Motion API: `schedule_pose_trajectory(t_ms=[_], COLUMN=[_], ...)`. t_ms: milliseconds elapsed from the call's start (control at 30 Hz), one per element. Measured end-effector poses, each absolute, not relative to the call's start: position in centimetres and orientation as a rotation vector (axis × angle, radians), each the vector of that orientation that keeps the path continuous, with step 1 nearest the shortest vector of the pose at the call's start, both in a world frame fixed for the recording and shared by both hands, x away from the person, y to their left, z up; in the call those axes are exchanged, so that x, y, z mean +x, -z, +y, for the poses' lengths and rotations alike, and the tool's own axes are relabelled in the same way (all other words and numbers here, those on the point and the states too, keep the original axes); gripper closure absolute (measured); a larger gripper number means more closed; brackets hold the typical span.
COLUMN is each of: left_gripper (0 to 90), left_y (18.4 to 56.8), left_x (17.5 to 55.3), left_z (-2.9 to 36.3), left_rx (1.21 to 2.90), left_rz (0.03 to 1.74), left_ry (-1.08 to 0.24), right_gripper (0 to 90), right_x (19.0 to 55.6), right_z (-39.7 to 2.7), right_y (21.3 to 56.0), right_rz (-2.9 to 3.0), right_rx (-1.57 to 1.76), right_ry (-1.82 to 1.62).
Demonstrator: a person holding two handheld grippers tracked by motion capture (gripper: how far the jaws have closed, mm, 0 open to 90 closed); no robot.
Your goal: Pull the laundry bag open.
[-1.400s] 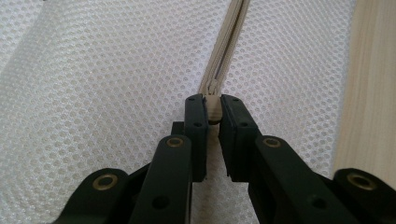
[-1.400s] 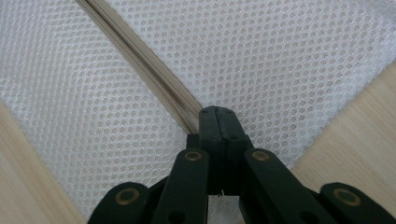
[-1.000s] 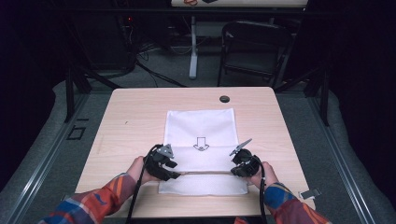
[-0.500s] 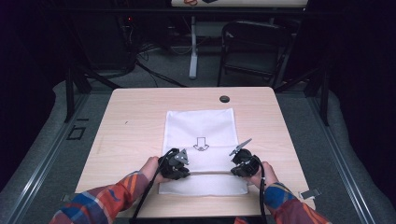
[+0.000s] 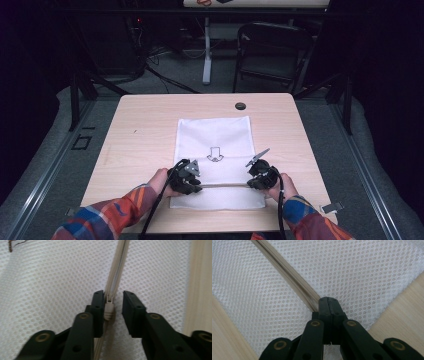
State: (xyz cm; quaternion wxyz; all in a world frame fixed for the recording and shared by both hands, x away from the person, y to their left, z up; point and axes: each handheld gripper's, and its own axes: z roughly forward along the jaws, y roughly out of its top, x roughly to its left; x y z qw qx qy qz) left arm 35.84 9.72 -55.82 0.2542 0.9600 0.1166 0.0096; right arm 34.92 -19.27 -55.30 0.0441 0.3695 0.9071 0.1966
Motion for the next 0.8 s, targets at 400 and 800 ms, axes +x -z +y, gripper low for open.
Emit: schedule_pose_trajectory(t_ms=[400, 800], left_gripper=[82.3, 82.3], left_y=[55.1, 55.1], left_x=[34.8, 34.3], left_z=[10.3, 11.1], left_rx=[2.605, 2.613], left_rz=[0.277, 0.323], left_ry=[-0.119, -0.163], right_gripper=[90.0, 90.0], right_x=[34.9, 34.9], right_z=[-19.4, -19.3], right_y=[55.3, 55.4], right_rz=[2.774, 2.774], right_rx=[1.133, 1.135], right_ry=[-0.613, -0.642])
